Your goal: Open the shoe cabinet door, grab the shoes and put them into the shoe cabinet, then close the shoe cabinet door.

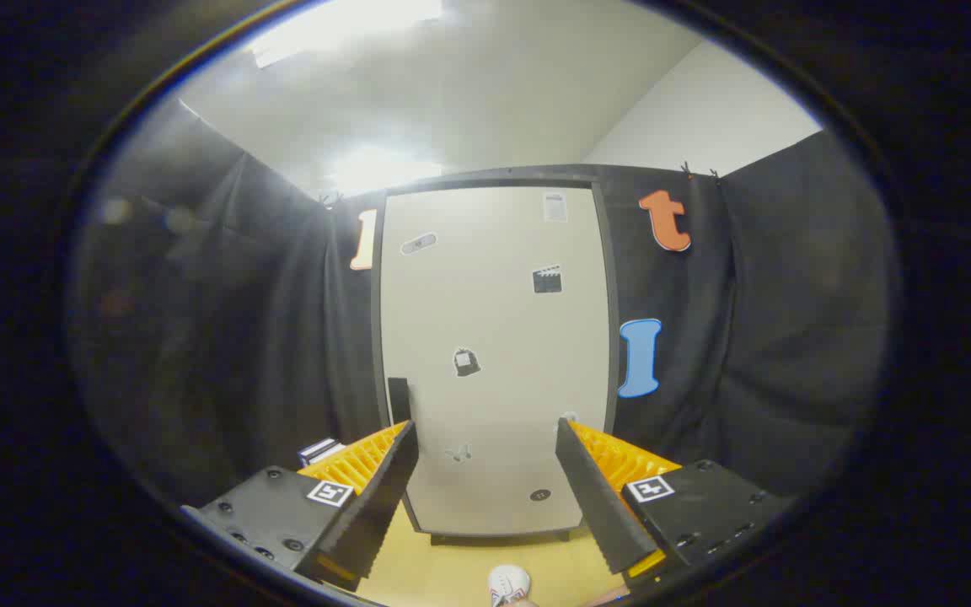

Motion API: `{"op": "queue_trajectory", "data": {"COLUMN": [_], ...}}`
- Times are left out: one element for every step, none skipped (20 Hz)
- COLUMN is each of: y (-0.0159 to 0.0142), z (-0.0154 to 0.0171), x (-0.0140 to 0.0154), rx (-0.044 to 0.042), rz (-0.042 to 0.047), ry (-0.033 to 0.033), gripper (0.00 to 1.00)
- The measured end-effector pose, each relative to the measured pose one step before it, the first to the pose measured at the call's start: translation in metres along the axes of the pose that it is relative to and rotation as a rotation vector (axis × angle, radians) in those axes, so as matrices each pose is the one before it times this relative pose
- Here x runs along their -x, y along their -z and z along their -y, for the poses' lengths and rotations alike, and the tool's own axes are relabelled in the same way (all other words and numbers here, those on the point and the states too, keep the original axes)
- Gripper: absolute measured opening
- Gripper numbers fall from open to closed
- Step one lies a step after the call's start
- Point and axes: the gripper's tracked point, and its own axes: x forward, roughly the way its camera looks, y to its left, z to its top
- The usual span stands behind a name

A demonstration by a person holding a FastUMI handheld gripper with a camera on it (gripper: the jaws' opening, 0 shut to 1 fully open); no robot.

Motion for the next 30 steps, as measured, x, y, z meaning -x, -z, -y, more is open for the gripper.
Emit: {"op": "queue_trajectory", "data": {"y": [0.00069,0.00063,-0.00047,-0.00004,-0.00141,-0.00102,-0.00162,-0.00015,0.00033,0.00318,0.00528,0.00531,0.00496,0.00470,0.00326,0.00235,0.00244,0.00153,0.00013,0.00121,0.00063,0.00074,0.00135,0.00279,0.00332,0.00463,0.00583,0.00621,0.00602,0.00663], "z": [-0.00169,-0.00056,-0.00010,0.00033,0.00017,-0.00034,0.00070,0.00081,-0.00023,0.00087,-0.00135,-0.00331,-0.00502,-0.00183,-0.00059,-0.00310,-0.00226,-0.00101,-0.00238,-0.00488,-0.00611,-0.00710,-0.00730,-0.00824,-0.00840,-0.00918,-0.00950,-0.01005,-0.00914,-0.00781], "x": [-0.00155,-0.00171,-0.00097,-0.00153,-0.00138,-0.00224,-0.00219,-0.00170,-0.00407,-0.00327,-0.00375,-0.00498,-0.00542,-0.00439,-0.00465,-0.00512,-0.00464,-0.00441,-0.00548,-0.00650,-0.00657,-0.00739,-0.00779,-0.00765,-0.00924,-0.00998,-0.00980,-0.01003,-0.01110,-0.01056], "rx": [0.00520,0.00285,-0.00126,-0.00368,-0.00239,0.00264,0.00703,0.00299,-0.00293,-0.00666,-0.01517,-0.01394,-0.00486,0.00419,0.01063,0.00784,0.00588,0.00381,0.00201,0.00074,-0.00198,-0.00091,0.00107,-0.00033,-0.00237,-0.00412,-0.00429,-0.00306,0.00134,0.00258], "rz": [-0.00054,0.00115,0.00123,0.00308,0.00552,0.00721,0.00728,0.00561,0.00223,-0.00571,-0.01549,-0.01446,-0.01092,-0.00990,-0.00520,-0.00065,-0.00156,0.00130,0.00274,0.00243,0.00439,0.00522,0.00464,0.00369,-0.00046,-0.00536,-0.00818,-0.00937,-0.00993,-0.00873], "ry": [-0.00880,-0.00888,-0.00516,-0.00349,-0.00353,-0.00058,0.00489,0.00679,0.00703,0.01086,0.00464,-0.00127,-0.00797,0.00187,0.00651,0.00231,0.00540,0.00681,0.00241,0.00027,-0.00533,-0.00641,0.00069,-0.00349,-0.00239,-0.00183,-0.00279,-0.00511,-0.00375,-0.00196], "gripper": [1.00,1.00,1.00,1.00,1.00,1.00,1.00,1.00,1.00,1.00,1.00,1.00,1.00,1.00,1.00,1.00,1.00,1.00,1.00,1.00,1.00,1.00,1.00,1.00,1.00,1.00,1.00,1.00,1.00,1.00]}}
